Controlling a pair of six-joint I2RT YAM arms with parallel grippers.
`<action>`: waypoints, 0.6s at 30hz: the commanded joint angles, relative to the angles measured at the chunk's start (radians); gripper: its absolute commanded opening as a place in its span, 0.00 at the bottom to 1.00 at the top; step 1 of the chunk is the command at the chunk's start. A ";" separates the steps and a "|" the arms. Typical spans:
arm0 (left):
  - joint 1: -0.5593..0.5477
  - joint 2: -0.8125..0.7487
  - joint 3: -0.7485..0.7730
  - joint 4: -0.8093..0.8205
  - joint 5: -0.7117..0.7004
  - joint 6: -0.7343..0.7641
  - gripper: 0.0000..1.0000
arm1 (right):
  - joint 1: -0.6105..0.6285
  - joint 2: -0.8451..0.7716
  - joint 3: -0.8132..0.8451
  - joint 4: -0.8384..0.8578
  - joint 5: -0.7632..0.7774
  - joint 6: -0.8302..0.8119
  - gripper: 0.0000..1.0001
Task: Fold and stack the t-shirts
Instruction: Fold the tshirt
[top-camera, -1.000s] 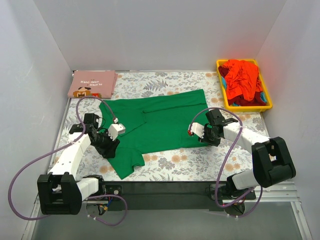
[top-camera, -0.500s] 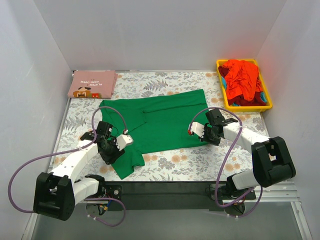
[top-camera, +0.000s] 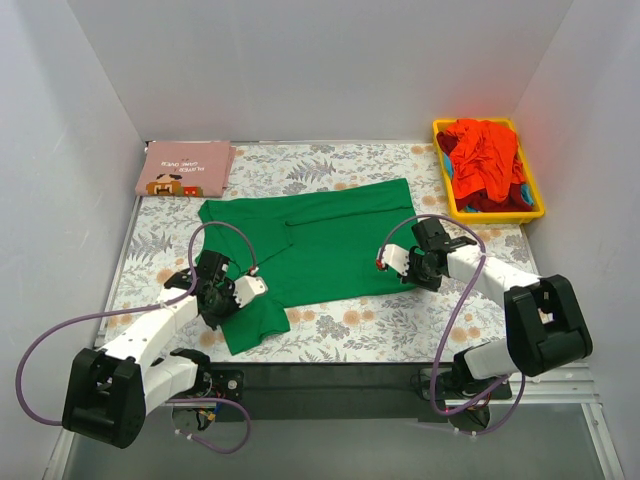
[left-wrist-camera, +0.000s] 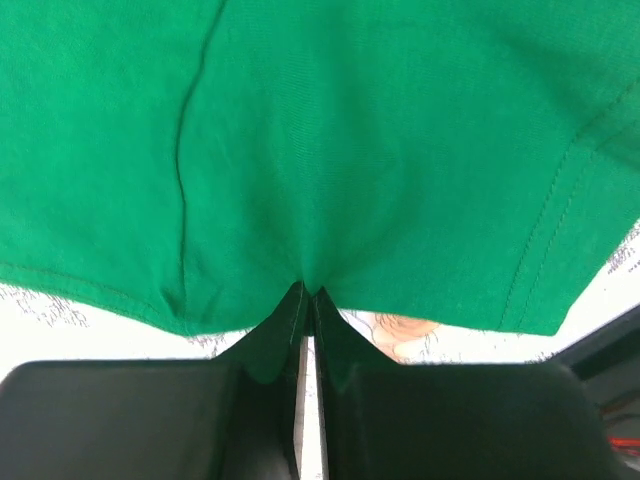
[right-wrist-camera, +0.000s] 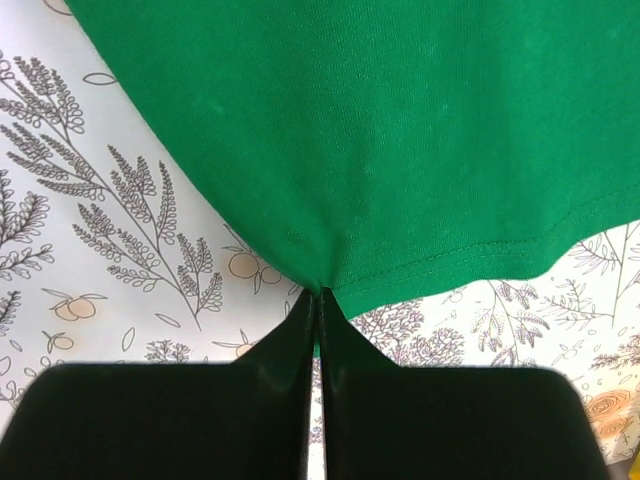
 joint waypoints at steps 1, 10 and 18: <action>-0.001 -0.021 0.030 -0.073 -0.010 -0.015 0.00 | -0.007 -0.052 0.003 -0.047 -0.013 0.005 0.01; -0.001 -0.054 0.231 -0.240 0.019 -0.037 0.00 | -0.057 -0.144 0.061 -0.116 -0.042 -0.036 0.01; 0.018 0.089 0.346 -0.156 0.029 -0.086 0.00 | -0.098 -0.036 0.186 -0.138 -0.064 -0.059 0.01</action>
